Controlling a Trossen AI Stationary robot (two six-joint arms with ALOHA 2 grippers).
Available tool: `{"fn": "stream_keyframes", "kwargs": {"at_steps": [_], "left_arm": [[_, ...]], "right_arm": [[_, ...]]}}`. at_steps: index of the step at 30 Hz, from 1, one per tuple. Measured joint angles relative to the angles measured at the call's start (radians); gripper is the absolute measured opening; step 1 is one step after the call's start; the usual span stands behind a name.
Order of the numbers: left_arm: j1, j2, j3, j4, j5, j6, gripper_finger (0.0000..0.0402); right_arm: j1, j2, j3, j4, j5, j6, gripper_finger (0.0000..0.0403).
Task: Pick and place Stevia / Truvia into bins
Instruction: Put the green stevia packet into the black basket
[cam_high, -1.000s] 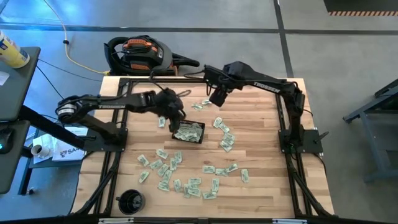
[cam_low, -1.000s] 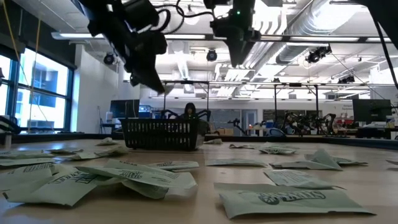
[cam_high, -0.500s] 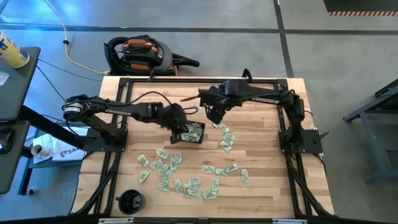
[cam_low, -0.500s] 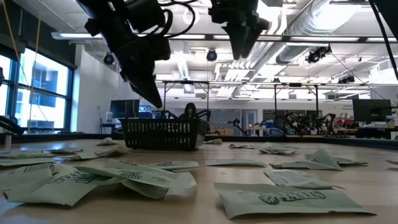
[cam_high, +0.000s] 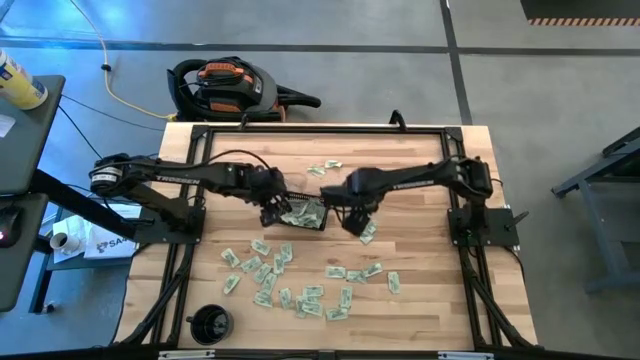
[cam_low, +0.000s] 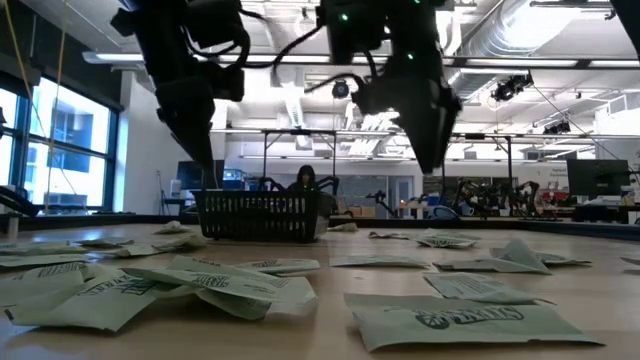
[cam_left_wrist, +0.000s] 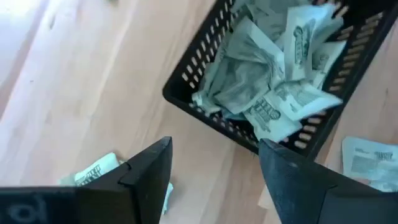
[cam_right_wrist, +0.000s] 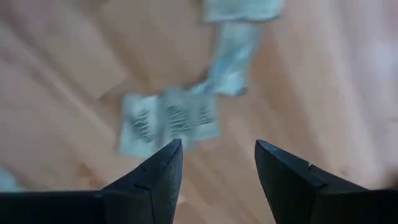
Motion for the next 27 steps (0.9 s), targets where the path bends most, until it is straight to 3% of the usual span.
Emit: {"fn": "stream_keyframes", "kwargs": {"at_steps": [5,13,16,20,27], "left_arm": [[0.026,0.003,0.0,0.018,-0.028,-0.006,0.0247],[0.215,0.008,0.0,0.09,0.116,-0.025,0.0233],[0.283,0.008,0.0,0.078,0.147,-0.002,0.0232],[0.338,0.008,0.0,0.058,0.161,0.004,0.0232],[0.36,0.008,0.0,0.029,0.185,0.008,0.0232]], "right_arm": [[0.018,-0.097,-0.2,0.194,-0.106,0.006,0.0193],[-0.047,-0.374,-0.522,0.42,-0.218,0.131,0.0193],[0.013,-0.439,-0.563,0.453,-0.284,0.117,0.0193],[0.142,-0.455,-0.598,0.417,-0.298,0.113,0.0193],[0.371,-0.454,-0.641,0.501,-0.303,0.551,0.0193]]}}
